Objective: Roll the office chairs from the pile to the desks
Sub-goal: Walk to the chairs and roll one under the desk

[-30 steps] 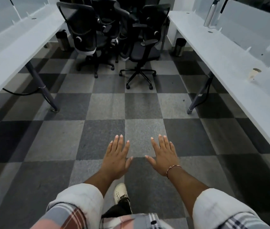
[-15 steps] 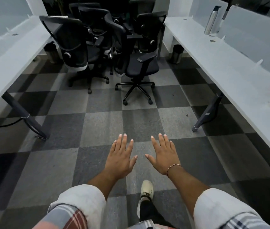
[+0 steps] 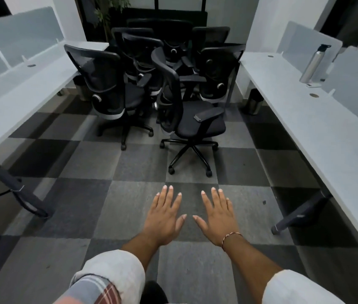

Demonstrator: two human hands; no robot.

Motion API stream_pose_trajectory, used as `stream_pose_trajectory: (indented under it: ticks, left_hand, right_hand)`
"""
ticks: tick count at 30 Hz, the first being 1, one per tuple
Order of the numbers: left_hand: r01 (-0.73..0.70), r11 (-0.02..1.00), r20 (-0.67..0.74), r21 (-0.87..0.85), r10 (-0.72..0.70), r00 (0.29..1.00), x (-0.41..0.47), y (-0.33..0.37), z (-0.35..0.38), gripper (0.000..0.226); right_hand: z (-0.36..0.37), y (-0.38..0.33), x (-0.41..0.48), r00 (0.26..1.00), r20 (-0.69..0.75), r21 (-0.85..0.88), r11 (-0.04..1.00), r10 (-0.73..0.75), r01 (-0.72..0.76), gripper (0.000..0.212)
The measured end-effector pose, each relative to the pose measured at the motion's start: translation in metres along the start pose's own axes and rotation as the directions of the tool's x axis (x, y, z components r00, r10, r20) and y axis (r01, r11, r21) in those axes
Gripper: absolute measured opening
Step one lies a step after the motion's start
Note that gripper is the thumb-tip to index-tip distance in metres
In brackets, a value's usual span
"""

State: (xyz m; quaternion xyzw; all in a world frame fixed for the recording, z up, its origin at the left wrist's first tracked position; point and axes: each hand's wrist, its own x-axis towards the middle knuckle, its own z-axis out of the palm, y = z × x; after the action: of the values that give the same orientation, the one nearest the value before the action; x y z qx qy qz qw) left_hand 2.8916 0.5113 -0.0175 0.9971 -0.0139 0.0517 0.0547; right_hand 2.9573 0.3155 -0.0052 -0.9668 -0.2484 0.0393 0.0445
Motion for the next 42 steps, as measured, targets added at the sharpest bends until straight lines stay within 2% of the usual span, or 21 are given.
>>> stream_pose_trajectory:
  ticks: [7, 13, 17, 22, 25, 30, 33, 35, 38, 40, 42]
  left_hand:
    - [0.024, 1.000, 0.019, 0.012, -0.024, 1.000, 0.112, -0.053, 0.025, 0.069]
    - [0.010, 0.999, 0.006, 0.042, -0.011, 1.000, 0.227, -0.125, 0.029, 0.068]
    - [-0.012, 0.999, -0.022, 0.053, 0.013, 1.000, 0.301, -0.163, 0.012, 0.068]
    - [0.030, 0.999, -0.030, 0.015, -0.030, 0.999, 0.372, -0.199, 0.005, 0.070]
    - [0.066, 0.998, -0.057, -0.004, -0.066, 0.996, 0.419, -0.225, 0.005, 0.071]
    - [0.103, 0.995, -0.077, 0.006, -0.102, 0.992, 0.516, -0.267, -0.001, 0.081]
    - [0.108, 0.994, -0.145, -0.004, -0.107, 0.984, 0.568, -0.282, -0.014, 0.085]
    - [0.114, 0.993, -0.223, -0.037, -0.119, 0.968, 0.602, -0.293, -0.021, 0.084]
    - [0.205, 0.973, -0.315, -0.104, -0.228, 0.921, 0.645, -0.313, -0.033, 0.084]
    - [0.239, 0.965, -0.308, -0.111, -0.262, 0.915, 0.669, -0.330, -0.041, 0.079]
    - [0.244, 0.967, -0.290, -0.081, -0.257, 0.922, 0.689, -0.351, -0.048, 0.078]
  right_hand:
    - [0.007, 0.023, 0.126, 1.000, -0.022, -0.026, 0.999, -0.021, 0.020, 0.081]
    - [0.002, 0.020, 0.260, 0.998, -0.008, -0.017, 0.998, -0.055, 0.055, 0.081]
    - [-0.018, 0.008, 0.339, 0.995, -0.095, 0.009, 0.999, -0.042, 0.043, 0.078]
    - [-0.029, 0.003, 0.418, 0.983, -0.168, 0.020, 0.997, -0.076, 0.081, 0.073]
    - [-0.037, 0.003, 0.478, 0.982, -0.166, 0.059, 0.993, -0.095, 0.106, 0.076]
    - [-0.056, 0.006, 0.581, 0.927, -0.284, 0.066, 0.959, -0.245, 0.274, 0.078]
    - [-0.076, 0.008, 0.636, 0.876, -0.377, 0.068, 0.934, -0.302, 0.351, 0.072]
    - [-0.090, 0.007, 0.675, 0.820, -0.457, 0.062, 0.908, -0.343, 0.414, 0.067]
    - [-0.116, -0.004, 0.725, 0.725, -0.552, 0.036, 0.857, -0.412, 0.515, 0.066]
    - [-0.132, -0.015, 0.755, 0.725, -0.558, 0.046, 0.858, -0.403, 0.512, 0.068]
    - [-0.144, -0.028, 0.777, 0.760, -0.533, 0.075, 0.874, -0.372, 0.480, 0.068]
